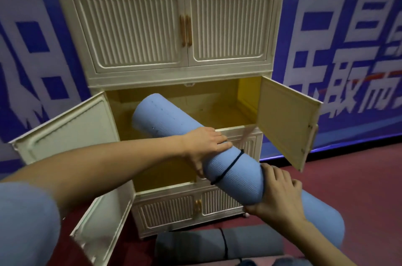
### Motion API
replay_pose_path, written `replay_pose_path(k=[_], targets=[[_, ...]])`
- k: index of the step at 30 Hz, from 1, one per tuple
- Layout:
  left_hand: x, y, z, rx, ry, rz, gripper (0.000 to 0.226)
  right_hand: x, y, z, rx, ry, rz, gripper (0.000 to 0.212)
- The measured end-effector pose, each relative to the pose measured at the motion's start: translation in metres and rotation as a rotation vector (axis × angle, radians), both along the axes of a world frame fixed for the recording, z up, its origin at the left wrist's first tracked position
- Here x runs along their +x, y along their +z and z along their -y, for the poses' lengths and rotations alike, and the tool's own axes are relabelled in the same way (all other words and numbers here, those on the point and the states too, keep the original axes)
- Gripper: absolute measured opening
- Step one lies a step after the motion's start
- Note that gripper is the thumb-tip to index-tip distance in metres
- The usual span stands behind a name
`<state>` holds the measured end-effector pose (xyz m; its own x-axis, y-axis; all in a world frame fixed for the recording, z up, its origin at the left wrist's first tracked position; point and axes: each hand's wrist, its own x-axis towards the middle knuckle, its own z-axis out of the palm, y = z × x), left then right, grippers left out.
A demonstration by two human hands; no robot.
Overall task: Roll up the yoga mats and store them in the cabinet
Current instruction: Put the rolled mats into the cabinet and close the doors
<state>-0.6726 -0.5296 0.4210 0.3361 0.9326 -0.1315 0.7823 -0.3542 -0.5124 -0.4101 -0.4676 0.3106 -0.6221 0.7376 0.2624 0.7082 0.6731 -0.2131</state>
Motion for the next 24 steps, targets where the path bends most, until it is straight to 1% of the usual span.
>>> replay_pose_path(k=[3,9,14,17,20,22,24], targets=[[-0.019,0.014,-0.004,-0.016,0.043,0.053,0.125,-0.016,0.024,0.0,0.05,0.0,0.063,0.105],[-0.059,0.026,-0.002,0.009,0.152,0.139,0.118,-0.063,0.065,-0.012,0.052,0.045,0.138,0.109],[-0.093,0.032,-0.003,0.062,0.14,0.153,0.118,-0.092,0.082,-0.023,0.089,0.095,0.185,0.112],[-0.113,0.028,-0.005,0.051,0.111,0.144,0.117,-0.107,0.083,-0.022,0.07,0.127,0.219,0.111],[-0.129,0.027,-0.009,0.016,0.09,0.161,0.113,-0.123,0.085,-0.021,0.067,0.16,0.243,0.114],[-0.136,0.029,-0.012,0.003,0.105,0.158,0.114,-0.134,0.091,-0.022,0.05,0.176,0.249,0.114],[-0.139,0.03,-0.014,0.003,0.135,0.129,0.115,-0.137,0.1,-0.028,0.027,0.206,0.267,0.109]])
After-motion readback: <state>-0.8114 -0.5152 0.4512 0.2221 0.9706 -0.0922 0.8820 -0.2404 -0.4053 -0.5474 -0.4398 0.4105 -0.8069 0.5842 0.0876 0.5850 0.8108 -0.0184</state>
